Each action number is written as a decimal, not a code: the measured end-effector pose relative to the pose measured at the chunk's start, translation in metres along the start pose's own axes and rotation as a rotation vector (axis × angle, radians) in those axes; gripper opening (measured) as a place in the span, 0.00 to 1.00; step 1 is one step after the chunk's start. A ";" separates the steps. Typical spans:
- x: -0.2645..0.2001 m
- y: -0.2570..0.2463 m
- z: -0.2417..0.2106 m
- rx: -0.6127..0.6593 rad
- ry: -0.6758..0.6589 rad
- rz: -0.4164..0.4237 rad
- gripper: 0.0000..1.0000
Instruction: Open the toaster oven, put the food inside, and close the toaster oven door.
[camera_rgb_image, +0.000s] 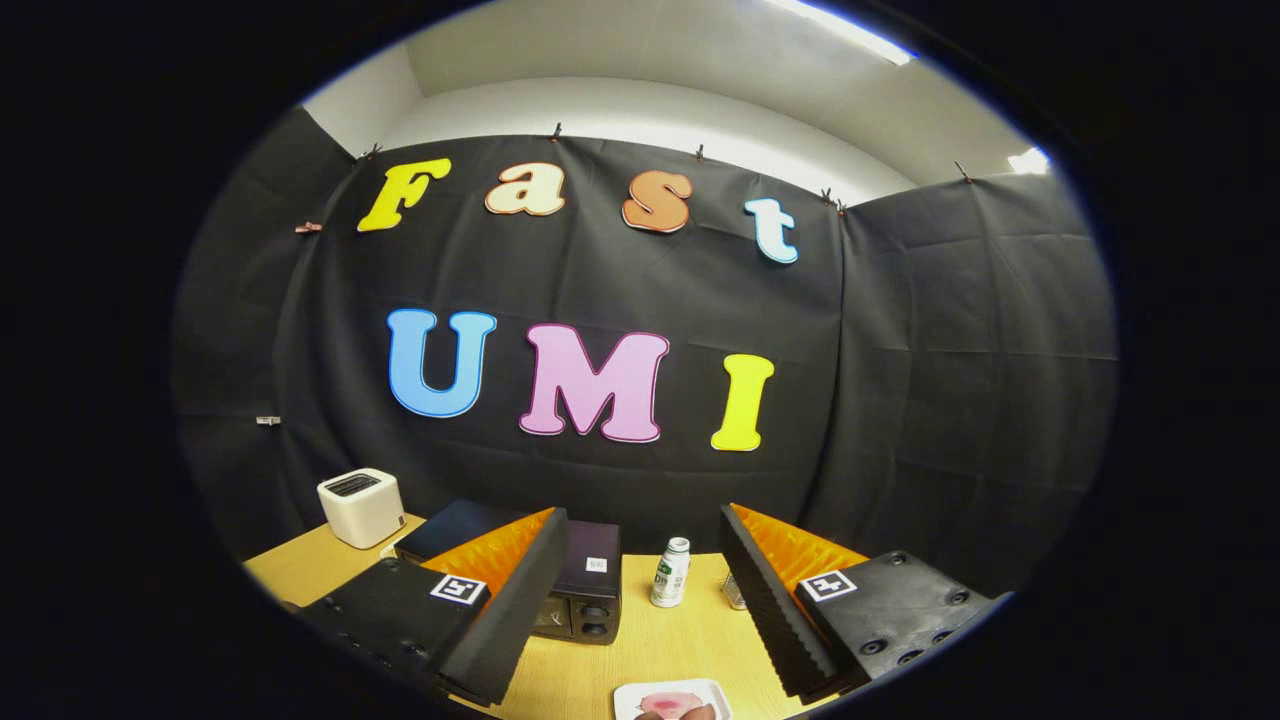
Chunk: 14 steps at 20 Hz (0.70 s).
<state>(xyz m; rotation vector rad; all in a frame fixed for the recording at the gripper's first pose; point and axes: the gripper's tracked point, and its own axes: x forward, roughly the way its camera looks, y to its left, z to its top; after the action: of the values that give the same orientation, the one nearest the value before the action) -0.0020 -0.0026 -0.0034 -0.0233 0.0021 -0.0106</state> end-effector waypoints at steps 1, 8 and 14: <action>-0.001 -0.002 0.002 -0.007 -0.011 -0.005 0.98; -0.001 0.008 -0.002 -0.023 -0.008 0.003 0.98; 0.000 0.028 -0.011 0.017 0.026 0.025 0.98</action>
<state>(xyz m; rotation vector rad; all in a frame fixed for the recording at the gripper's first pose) -0.0015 0.0250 -0.0155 -0.0064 0.0281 0.0136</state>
